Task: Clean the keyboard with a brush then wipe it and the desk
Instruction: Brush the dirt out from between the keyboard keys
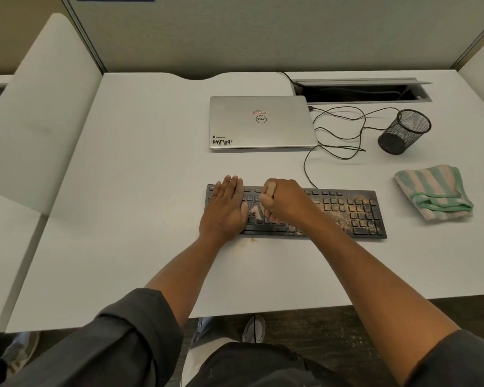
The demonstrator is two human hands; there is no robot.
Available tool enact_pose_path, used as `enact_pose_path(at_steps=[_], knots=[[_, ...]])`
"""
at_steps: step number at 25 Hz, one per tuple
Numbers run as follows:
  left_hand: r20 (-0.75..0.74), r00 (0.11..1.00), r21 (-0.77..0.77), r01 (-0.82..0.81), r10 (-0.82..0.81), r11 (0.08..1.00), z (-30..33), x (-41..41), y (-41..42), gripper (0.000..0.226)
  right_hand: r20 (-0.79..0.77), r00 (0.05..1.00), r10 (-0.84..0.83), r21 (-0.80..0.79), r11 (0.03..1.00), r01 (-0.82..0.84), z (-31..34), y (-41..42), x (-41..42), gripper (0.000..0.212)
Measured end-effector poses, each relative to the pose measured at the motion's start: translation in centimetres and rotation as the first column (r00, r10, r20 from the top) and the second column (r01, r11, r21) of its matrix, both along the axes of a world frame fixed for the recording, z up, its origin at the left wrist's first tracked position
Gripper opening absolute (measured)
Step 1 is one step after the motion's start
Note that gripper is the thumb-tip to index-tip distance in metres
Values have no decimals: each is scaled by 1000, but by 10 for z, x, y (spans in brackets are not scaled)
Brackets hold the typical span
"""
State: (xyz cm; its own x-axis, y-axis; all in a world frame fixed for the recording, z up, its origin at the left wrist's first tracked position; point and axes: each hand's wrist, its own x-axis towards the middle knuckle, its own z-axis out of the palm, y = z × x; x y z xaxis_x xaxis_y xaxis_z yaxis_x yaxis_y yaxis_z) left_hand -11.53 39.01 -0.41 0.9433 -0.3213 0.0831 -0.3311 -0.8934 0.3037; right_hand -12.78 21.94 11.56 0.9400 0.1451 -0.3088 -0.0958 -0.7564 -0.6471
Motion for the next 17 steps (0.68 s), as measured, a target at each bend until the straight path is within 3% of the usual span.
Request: enact_pose_path(at_steps=[3, 6, 8, 13, 17], knots=[[4, 1000, 0, 2, -2, 1000, -1, 0, 0, 67, -90, 995, 51, -82, 995, -58, 6, -3, 5, 26], [8, 1000, 2, 6, -6, 1000, -1, 0, 1, 69, 108, 994, 2, -41, 999, 3, 9, 0, 6, 13], [-1, 1000, -2, 9, -9, 1000, -1, 0, 2, 72, 137, 990, 34, -42, 999, -28, 5, 5, 2, 9], [3, 1000, -12, 0, 0, 1000, -1, 1, 0, 67, -106, 993, 52, -110, 992, -64, 5, -12, 2, 14], [-2, 1000, -9, 0, 0, 1000, 0, 1, 0, 66, 111, 993, -33, -25, 999, 36, 6, -9, -6, 13]])
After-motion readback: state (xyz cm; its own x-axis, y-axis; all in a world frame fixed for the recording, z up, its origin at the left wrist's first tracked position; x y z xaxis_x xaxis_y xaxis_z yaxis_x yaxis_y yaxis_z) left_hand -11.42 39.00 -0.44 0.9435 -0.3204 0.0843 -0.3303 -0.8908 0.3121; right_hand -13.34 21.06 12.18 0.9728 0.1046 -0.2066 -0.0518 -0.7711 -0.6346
